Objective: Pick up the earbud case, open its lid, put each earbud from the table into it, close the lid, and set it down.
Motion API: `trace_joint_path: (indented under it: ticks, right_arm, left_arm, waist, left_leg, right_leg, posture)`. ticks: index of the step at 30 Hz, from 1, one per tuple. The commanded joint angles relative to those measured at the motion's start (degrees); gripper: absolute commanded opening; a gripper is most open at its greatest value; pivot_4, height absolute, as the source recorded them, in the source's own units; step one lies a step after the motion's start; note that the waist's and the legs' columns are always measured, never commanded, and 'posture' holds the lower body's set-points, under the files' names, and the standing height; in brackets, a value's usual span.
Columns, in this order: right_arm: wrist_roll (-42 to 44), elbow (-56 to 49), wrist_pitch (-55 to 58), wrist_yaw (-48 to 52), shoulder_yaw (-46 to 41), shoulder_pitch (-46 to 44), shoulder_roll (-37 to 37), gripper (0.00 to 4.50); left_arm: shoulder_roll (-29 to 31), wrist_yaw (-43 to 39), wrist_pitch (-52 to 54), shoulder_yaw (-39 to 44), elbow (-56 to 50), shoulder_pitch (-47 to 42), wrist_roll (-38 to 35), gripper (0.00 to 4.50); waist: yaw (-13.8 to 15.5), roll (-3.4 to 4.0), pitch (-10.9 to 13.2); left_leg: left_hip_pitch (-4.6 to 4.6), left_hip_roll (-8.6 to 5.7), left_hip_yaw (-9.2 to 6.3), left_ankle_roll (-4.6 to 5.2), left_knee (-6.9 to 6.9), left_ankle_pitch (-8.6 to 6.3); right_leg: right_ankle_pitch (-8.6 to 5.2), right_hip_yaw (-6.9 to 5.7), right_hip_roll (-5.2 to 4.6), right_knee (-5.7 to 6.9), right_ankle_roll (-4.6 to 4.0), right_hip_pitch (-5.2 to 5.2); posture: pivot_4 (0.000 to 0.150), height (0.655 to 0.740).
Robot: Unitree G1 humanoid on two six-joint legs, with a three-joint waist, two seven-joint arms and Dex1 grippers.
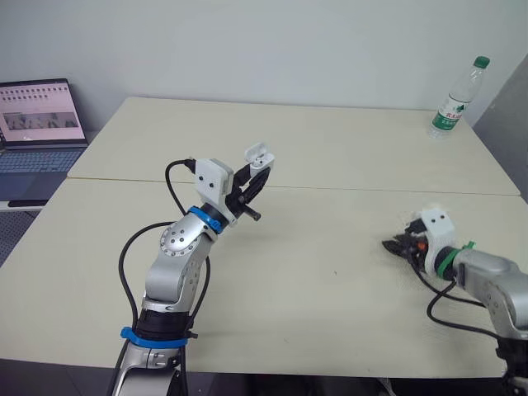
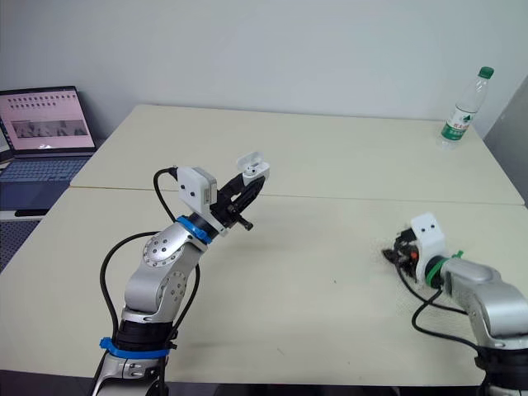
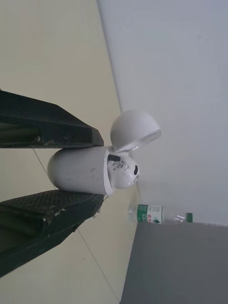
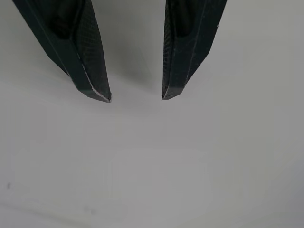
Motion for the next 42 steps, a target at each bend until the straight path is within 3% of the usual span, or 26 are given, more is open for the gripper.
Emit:
trace_joint_path:
  ticks: [1, 8, 17, 33, 42]
  right_arm:
    - [2.03, 3.63, -5.49, 9.77, -2.11, -2.96, -5.75, 1.71]
    - [-2.87, 13.48, -25.71, 35.24, 6.79, -8.64, -19.06, 1.71]
    - [-11.12, 26.12, -58.93, 56.60, 14.95, -10.13, -22.67, 1.71]
    - [-15.92, 41.69, -88.07, 58.61, 27.33, -15.83, -24.44, 1.71]
    - [-19.24, 50.56, -96.98, 57.13, 29.70, -19.74, -19.84, 1.71]
  left_arm:
    - [0.10, 0.13, -0.60, 0.12, -1.56, -0.44, 0.02, 0.79]
    - [-0.16, -0.18, -0.96, -0.12, -1.10, -0.39, -0.01, 0.79]
    - [-0.58, 0.11, -1.46, -0.20, -1.58, 0.56, 0.23, 0.79]
    - [-0.38, 0.45, -1.15, 0.23, -3.01, 1.69, 0.55, 0.79]
    - [-0.30, 0.13, -1.10, 0.14, -2.43, 0.86, 0.52, 0.79]
  waist:
    - [0.14, 0.00, 0.00]
    - [0.05, -0.02, 0.01]
    - [0.04, -0.02, 0.01]
    - [0.05, -0.01, 0.02]
    - [0.02, 0.00, 0.02]
  left_leg:
    - [-0.01, 0.00, -0.01, 0.00, 0.00, 0.00]
    - [0.13, 0.03, 0.04, 0.01, -0.02, -0.01]
    - [0.35, 0.07, 0.15, 0.01, -0.09, -0.01]
    - [0.40, 0.07, 0.16, 0.00, -0.07, 0.00]
    - [0.44, 0.09, 0.19, 0.00, -0.07, 0.00]
  right_leg:
    - [0.00, -0.01, 0.00, -0.03, 0.00, 0.00]
    - [0.00, 0.02, -0.03, -0.05, 0.00, 0.10]
    - [0.00, 0.06, -0.07, -0.05, 0.00, 0.23]
    - [0.01, 0.11, -0.14, 0.01, -0.03, 0.25]
    - [0.01, 0.14, -0.16, 0.03, -0.04, 0.26]
  posture:
    - [0.150, 0.7400]
    - [0.150, 0.7400]
    - [0.150, 0.7400]
    - [0.150, 0.7400]
    - [0.150, 0.7400]
